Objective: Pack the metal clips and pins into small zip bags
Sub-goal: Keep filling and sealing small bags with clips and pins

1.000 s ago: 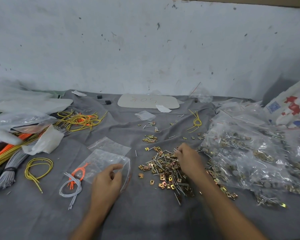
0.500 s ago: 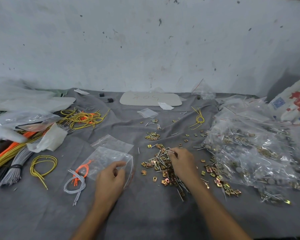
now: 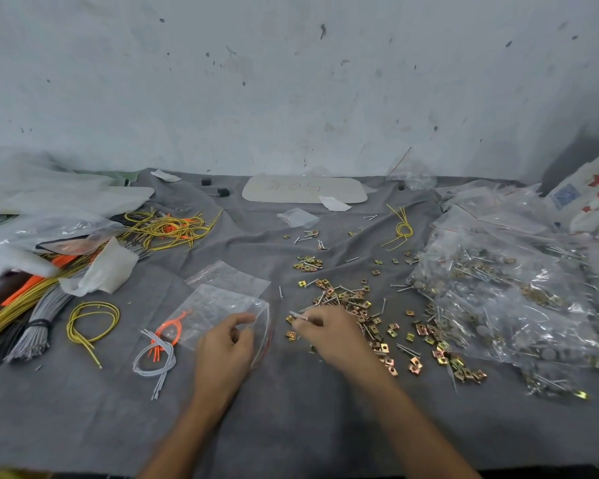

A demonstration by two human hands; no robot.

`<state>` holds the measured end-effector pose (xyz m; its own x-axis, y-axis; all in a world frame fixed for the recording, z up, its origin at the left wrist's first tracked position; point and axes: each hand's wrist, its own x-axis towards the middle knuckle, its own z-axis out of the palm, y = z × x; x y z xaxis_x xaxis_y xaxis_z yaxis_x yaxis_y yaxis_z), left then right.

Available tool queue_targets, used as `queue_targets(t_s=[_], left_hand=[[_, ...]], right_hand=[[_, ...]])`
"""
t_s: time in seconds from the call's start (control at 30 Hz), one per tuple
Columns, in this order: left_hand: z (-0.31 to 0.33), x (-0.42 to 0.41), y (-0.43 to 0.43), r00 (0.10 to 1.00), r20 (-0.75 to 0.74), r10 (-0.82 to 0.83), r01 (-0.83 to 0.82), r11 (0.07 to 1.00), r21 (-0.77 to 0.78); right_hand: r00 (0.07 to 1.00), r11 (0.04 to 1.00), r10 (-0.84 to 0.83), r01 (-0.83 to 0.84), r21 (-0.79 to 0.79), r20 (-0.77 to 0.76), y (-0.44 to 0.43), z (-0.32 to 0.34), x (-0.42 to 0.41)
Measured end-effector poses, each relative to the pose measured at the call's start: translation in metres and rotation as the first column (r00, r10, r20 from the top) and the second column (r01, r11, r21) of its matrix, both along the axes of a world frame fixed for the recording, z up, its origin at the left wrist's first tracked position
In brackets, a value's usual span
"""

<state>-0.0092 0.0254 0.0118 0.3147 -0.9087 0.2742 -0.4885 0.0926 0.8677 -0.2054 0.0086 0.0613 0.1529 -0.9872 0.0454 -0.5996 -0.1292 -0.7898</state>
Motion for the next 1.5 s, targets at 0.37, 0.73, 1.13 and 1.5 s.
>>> queue_targets(t_s=[0.37,0.73,1.13,1.5], left_hand=[[0.006,-0.001,0.004,0.999,-0.026,-0.022,0.023,0.999,0.023],[0.011,-0.003,0.006,1.000,-0.021,-0.015,0.016,0.998,0.054],[0.011,-0.003,0.006,1.000,-0.022,-0.011,0.012,0.997,0.071],[0.009,-0.003,0.005,1.000,-0.014,-0.015,0.015,0.999,0.049]], right_hand=[[0.998,0.998,0.039,-0.040,-0.037,-0.042,0.010,-0.020,0.044],[0.958,0.988,-0.034,0.075,-0.133,0.285,0.032,-0.034,0.041],[0.978,0.984,0.123,-0.099,-0.145,0.170,0.031,-0.036,0.045],[0.988,0.971,0.041,-0.005,-0.239,0.147,0.036,-0.042,0.044]])
